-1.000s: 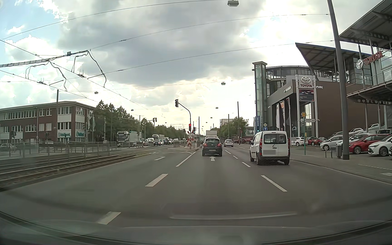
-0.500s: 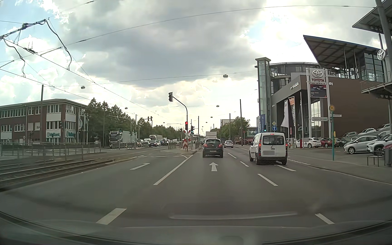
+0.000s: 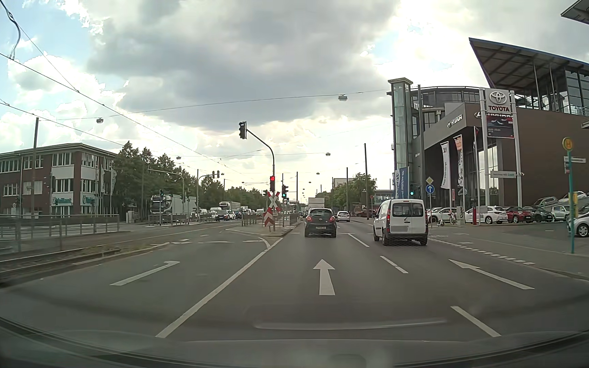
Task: Follow the waypoints while adhering to traffic rules and regulations
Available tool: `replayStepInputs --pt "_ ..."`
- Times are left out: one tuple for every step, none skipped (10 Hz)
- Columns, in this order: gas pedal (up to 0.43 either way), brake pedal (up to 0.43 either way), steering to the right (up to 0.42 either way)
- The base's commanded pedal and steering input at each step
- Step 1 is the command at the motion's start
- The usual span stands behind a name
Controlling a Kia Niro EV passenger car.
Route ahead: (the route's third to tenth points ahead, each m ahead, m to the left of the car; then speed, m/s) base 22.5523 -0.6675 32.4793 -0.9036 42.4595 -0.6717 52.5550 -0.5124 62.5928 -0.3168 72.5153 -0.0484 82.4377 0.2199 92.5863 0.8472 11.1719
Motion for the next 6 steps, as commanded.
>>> replayStepInputs --pt "0.000 0.030 0.000" --pt "0.000 0.030 0.000" --pt "0.000 0.030 0.000" --pt "0.000 0.030 0.000" --pt "0.000 0.030 0.000" --pt "0.000 0.030 0.000"
